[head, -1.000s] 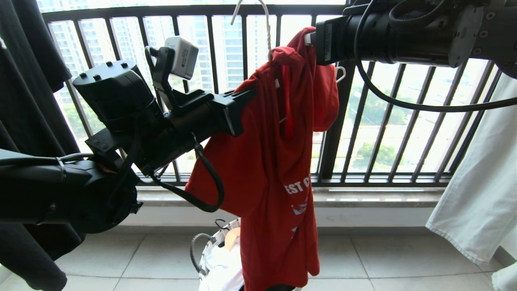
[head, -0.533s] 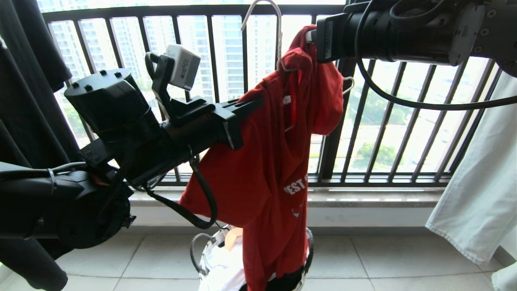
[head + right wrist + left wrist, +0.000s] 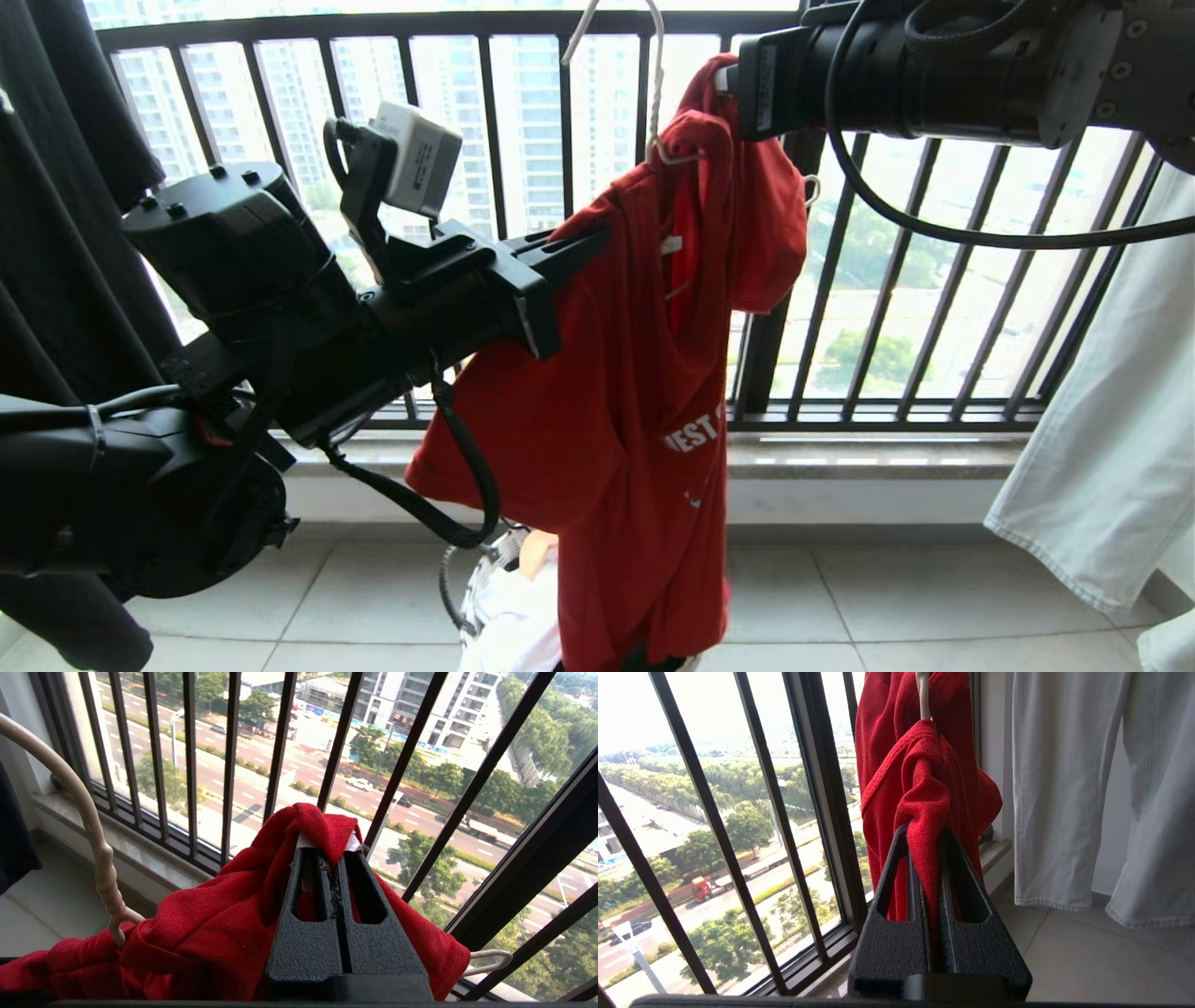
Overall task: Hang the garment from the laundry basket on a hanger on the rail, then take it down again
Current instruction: Hang the clothes on the clothes rack
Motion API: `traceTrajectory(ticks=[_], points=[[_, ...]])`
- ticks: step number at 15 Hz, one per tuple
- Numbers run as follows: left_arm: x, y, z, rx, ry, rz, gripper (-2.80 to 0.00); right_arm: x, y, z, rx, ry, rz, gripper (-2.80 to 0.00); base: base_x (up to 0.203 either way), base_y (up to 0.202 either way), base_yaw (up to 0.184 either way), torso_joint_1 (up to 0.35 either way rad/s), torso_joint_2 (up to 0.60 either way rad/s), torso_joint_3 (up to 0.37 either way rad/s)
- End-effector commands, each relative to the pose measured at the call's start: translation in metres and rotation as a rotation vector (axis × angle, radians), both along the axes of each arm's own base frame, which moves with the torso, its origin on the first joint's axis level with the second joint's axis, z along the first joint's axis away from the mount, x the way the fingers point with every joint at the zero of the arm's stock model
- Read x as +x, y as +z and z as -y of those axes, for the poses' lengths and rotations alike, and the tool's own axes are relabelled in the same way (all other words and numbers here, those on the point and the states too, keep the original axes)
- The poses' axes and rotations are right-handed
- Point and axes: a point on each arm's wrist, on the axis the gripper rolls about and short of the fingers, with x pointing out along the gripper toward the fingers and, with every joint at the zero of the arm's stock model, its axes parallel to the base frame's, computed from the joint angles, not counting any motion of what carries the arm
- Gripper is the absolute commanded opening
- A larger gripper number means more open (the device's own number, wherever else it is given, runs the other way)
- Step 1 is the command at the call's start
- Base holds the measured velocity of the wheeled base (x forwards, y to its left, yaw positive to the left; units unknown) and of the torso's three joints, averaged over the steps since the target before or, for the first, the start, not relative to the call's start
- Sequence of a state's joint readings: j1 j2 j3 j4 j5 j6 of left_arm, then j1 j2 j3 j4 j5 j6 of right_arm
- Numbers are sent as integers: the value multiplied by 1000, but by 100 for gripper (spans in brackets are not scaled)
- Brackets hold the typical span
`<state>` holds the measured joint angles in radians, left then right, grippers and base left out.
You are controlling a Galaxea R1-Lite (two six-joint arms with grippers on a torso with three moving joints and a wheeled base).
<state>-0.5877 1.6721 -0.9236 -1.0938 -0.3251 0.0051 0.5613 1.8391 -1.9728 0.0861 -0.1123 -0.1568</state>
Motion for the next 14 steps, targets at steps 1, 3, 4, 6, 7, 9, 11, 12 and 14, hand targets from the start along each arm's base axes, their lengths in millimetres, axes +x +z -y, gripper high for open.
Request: traceTrajectory(ticks=[1,3,4,6,7,9,11,12,14], points=[[1,2,1,-7,1,8,-280,0,-1,0,-4,-1,-4,-280,0,0,0,0,0,0],[2,4,1,-13,9,15,-280,0,-1,0,-3,-1,-3,0,0,0,0,0,0,0],[2,6,0,-18,16,21,-280,0,-1,0,-3,-1,-3,0,0,0,0,0,0,0],[4,9,-1,-31,36,27,-280,-1,-1,0,-4,0,-5,0,0,0,0,0,0,0],[3,10,-2,-34,37,33,-280,-2,-1,-1,-4,2,-5,0,0,0,0,0,0,0],[4,10,-3,-33,43,34,-280,-4,1,0,-3,0,-2,0,0,0,0,0,0,0],[8,11,-8,-33,65,38,-280,-11,5,5,3,-1,0,0,0,0,0,0,0,0],[10,14,-11,-39,73,45,-280,-16,6,8,1,-1,-4,0,0,0,0,0,0,0],[10,16,-15,-47,82,49,-280,-18,0,11,-32,-29,-58,0,0,0,0,0,0,0]])
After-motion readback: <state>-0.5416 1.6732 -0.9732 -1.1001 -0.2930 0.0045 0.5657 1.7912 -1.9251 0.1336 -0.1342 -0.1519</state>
